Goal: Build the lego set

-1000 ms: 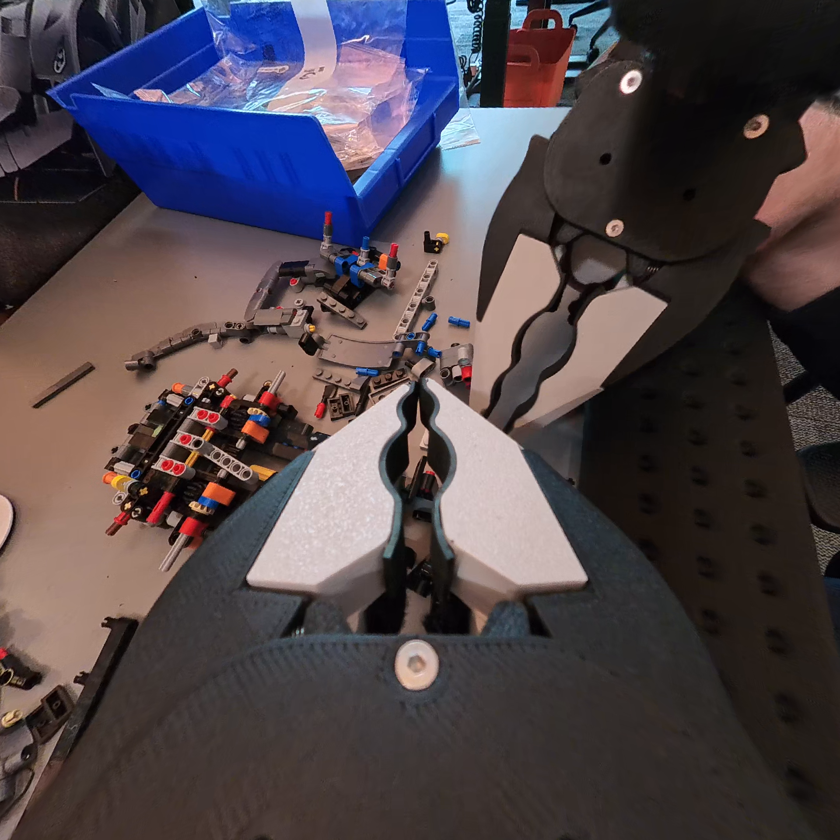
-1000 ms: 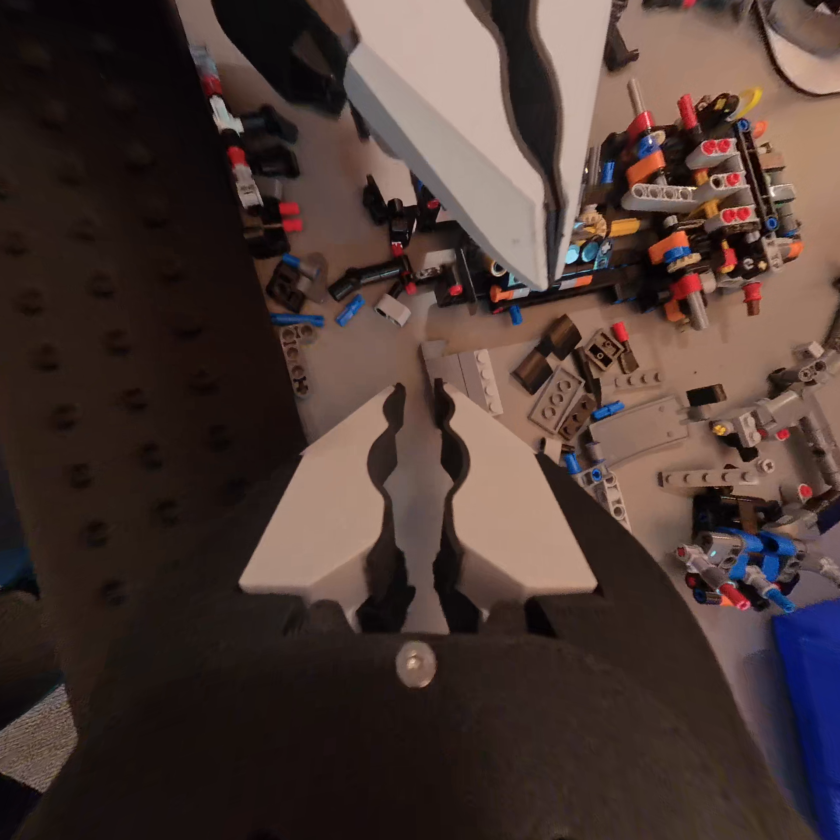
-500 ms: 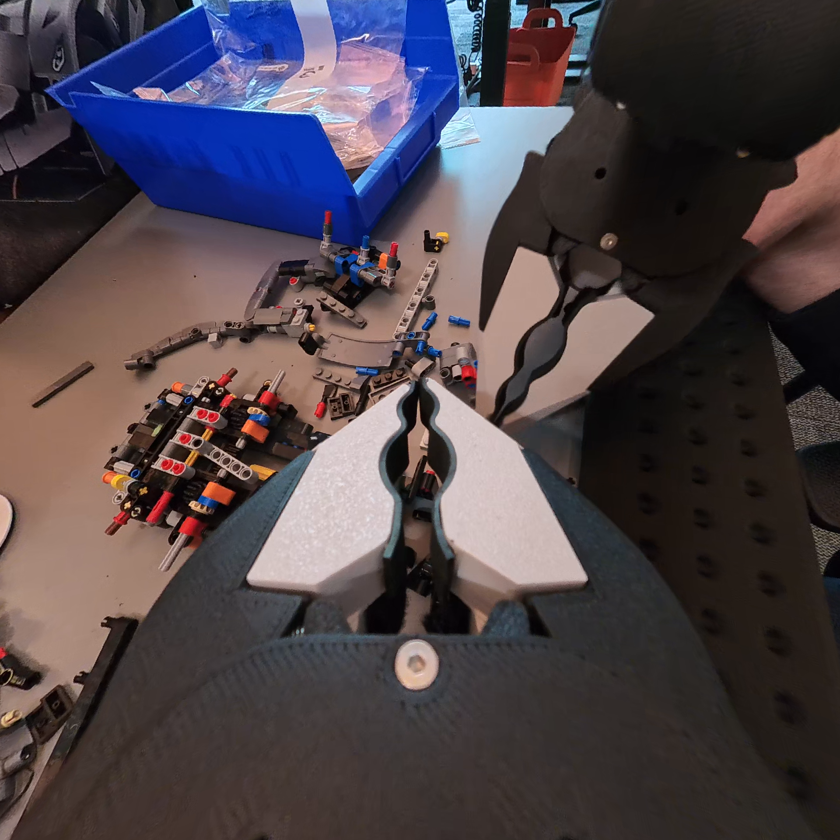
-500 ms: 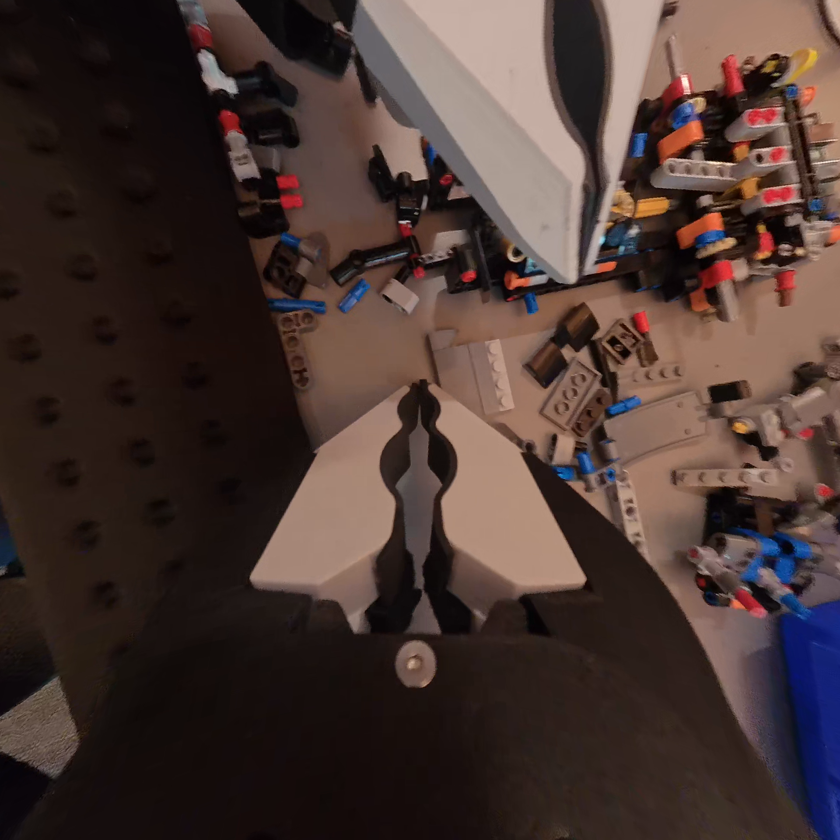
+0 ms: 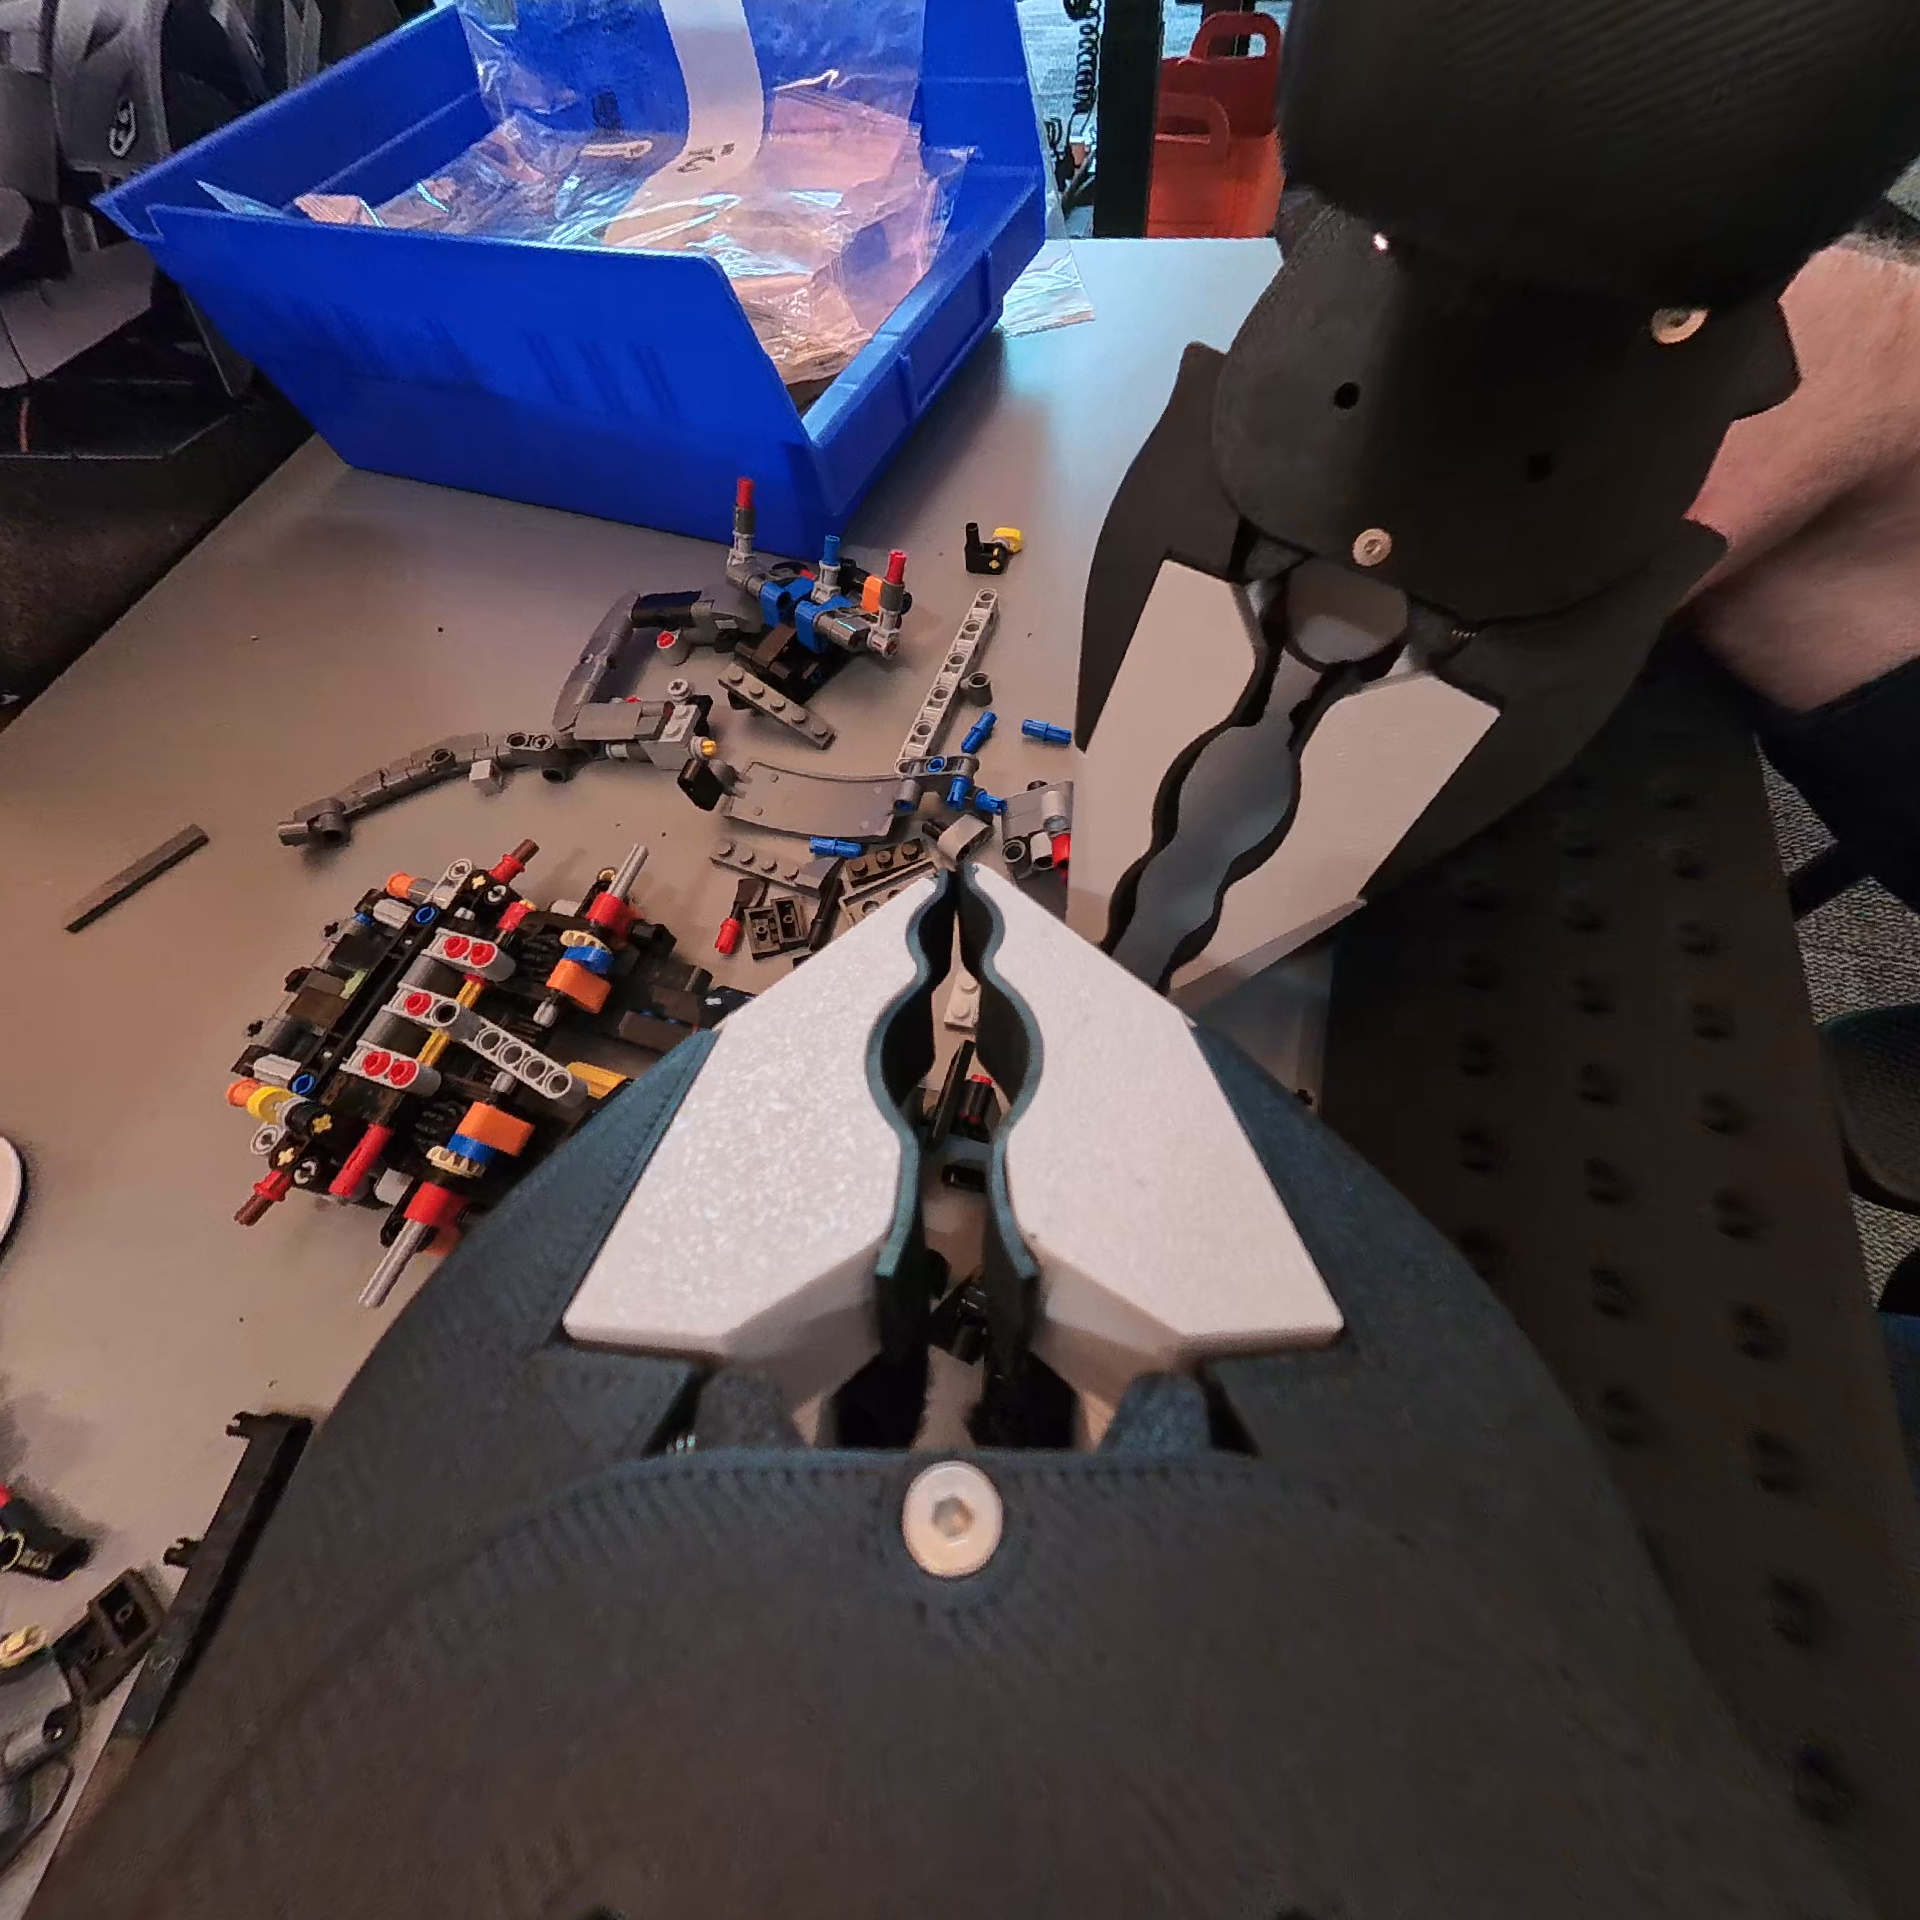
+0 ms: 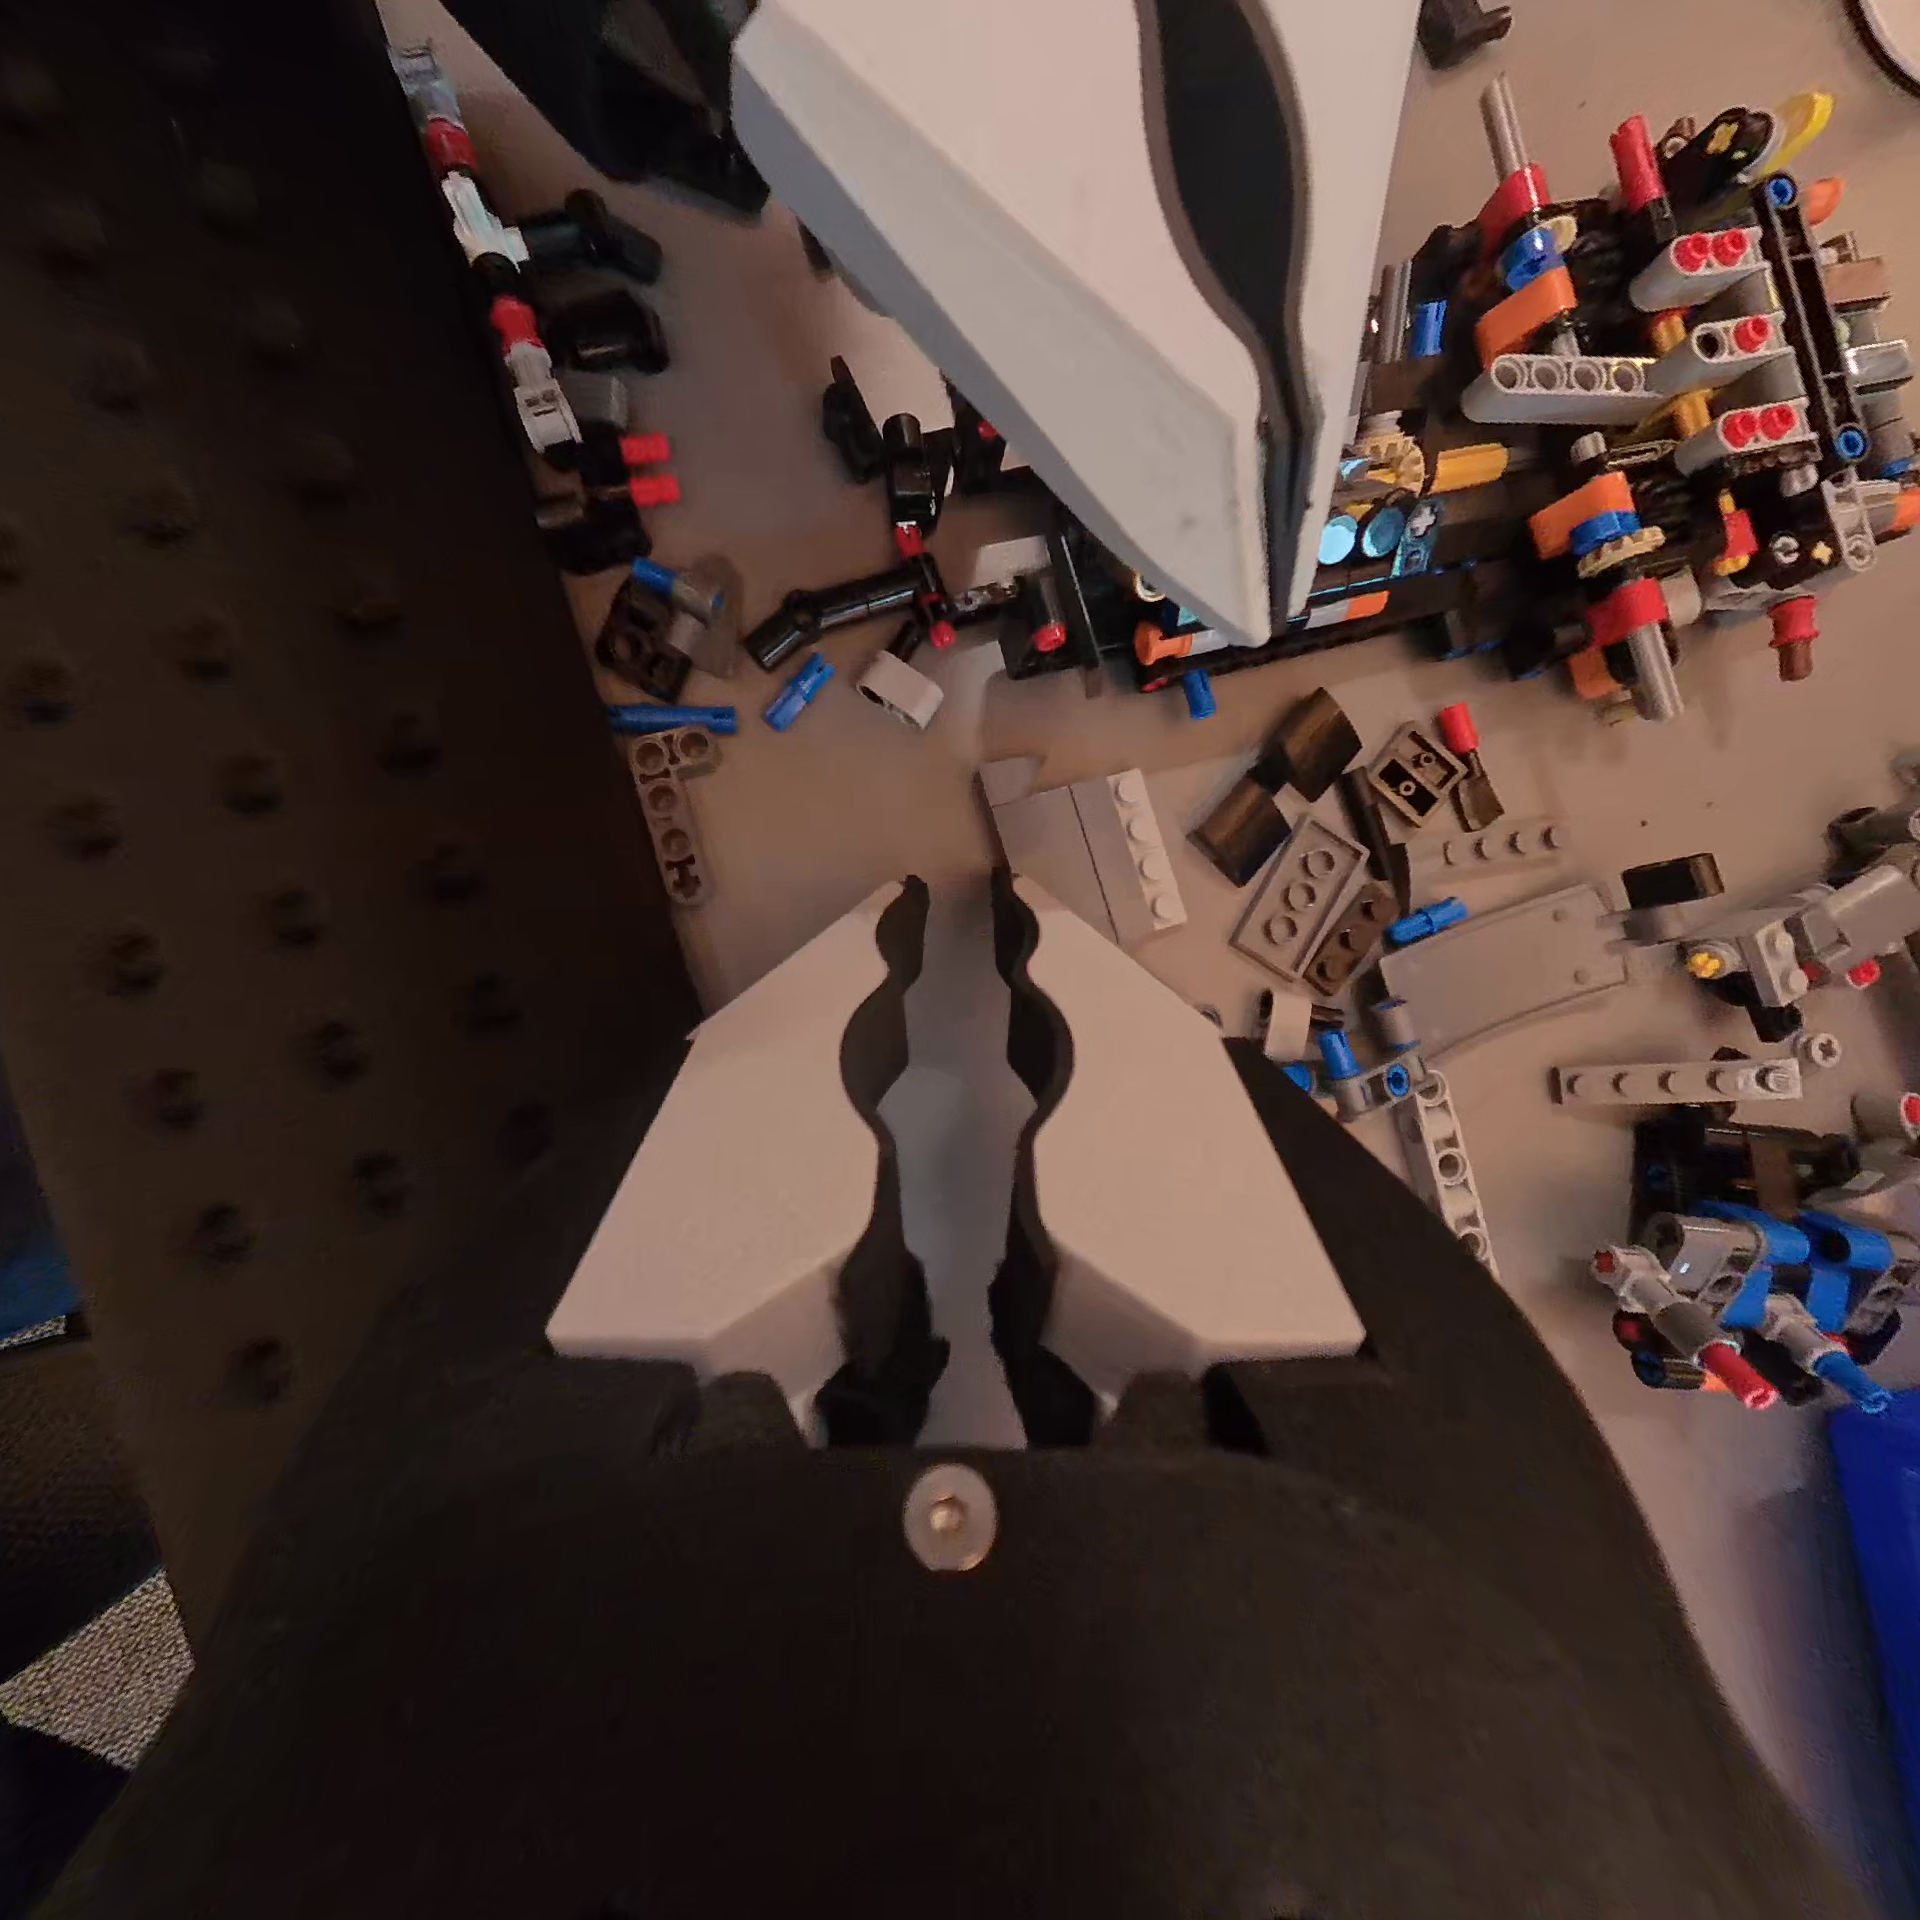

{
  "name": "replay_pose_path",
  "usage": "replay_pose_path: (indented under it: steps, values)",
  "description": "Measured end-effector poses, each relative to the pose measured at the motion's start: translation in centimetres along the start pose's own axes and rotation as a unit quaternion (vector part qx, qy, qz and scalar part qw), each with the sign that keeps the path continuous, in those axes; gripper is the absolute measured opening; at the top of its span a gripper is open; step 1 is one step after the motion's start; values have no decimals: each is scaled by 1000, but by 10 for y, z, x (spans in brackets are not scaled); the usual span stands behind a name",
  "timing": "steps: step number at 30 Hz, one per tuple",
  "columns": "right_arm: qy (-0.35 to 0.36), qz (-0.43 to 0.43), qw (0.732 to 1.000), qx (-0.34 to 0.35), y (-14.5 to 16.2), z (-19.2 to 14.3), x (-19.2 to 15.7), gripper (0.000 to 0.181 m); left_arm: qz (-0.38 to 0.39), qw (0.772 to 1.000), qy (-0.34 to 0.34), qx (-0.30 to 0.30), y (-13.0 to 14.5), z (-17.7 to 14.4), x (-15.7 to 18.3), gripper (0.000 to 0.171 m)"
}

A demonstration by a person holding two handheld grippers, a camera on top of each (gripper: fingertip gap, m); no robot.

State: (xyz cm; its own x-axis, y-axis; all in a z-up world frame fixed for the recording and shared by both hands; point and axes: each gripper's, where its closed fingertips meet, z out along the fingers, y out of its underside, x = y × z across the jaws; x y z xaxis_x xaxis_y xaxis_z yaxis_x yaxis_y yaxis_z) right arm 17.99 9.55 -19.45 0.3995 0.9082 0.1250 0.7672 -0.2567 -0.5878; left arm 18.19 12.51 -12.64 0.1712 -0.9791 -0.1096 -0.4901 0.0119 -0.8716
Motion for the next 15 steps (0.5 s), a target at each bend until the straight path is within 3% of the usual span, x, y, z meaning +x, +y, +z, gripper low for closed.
replay_pose_path:
  steps: [15]
  values:
    - [-2,-8,1000,-3,-7,6,-4,9,1,1000,1,-2,0,0,0,0]
